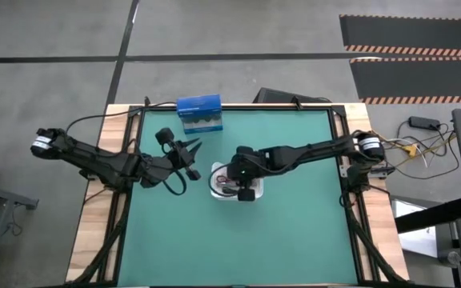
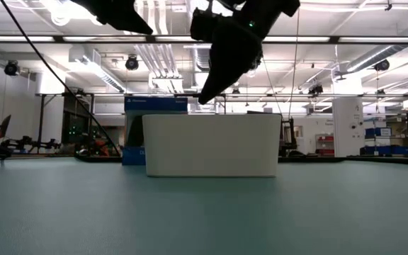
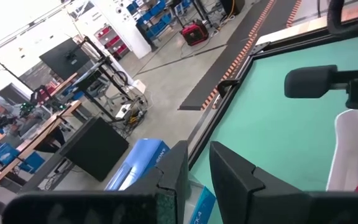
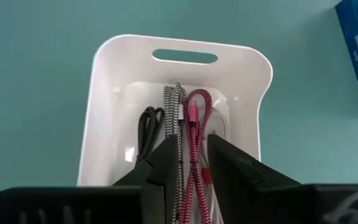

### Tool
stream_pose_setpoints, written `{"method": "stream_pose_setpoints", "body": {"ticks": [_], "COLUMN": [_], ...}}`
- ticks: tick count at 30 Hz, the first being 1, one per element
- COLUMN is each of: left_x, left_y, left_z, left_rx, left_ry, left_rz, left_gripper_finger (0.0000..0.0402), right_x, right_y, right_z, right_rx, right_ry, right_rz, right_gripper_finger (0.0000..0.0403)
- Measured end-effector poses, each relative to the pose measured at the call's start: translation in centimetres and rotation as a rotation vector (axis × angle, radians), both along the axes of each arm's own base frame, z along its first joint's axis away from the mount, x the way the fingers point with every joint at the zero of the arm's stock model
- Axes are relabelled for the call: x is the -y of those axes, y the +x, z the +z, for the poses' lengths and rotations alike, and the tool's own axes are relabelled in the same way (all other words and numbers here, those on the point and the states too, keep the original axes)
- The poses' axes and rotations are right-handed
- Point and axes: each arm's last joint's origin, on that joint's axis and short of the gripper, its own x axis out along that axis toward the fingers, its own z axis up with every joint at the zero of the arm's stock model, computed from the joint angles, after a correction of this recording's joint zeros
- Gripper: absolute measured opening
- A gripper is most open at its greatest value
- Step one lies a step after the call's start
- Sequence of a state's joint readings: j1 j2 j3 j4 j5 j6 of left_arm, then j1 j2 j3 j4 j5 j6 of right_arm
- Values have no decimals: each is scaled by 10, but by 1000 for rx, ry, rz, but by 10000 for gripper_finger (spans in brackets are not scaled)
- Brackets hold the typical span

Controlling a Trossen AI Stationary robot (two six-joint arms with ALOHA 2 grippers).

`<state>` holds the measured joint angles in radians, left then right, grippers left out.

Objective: Pick and place USB-C Cables
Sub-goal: Return to Home Position

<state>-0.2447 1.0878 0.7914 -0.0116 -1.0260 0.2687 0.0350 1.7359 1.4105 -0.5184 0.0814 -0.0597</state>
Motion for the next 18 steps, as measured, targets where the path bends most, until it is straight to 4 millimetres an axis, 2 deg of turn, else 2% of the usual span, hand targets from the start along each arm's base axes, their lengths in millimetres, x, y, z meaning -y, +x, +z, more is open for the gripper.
{"method": "stream_pose_setpoints", "body": {"ticks": [6, 9, 11, 15, 18], "left_x": [7, 10, 14, 24, 27], "left_y": [-1, 0, 2, 2, -4], "left_z": [-2, -3, -3, -7, -11], "left_rx": [-12, -19, -29, -98, -177], "left_ry": [1, -24, -66, -179, -223], "left_rz": [-36, -123, -257, -646, -794], "left_gripper_finger": [52, 52, 52, 52, 52], "right_x": [-2, -2, -1, -1, 0], "right_y": [-16, -24, -31, -46, -62], "right_z": [-2, -2, 0, 5, 7], "right_rx": [76, 128, 170, 280, 331], "right_ry": [1, 1, -2, -10, -16], "right_rz": [10, 12, 18, 30, 38], "right_gripper_finger": [75, 77, 77, 72, 68]}}
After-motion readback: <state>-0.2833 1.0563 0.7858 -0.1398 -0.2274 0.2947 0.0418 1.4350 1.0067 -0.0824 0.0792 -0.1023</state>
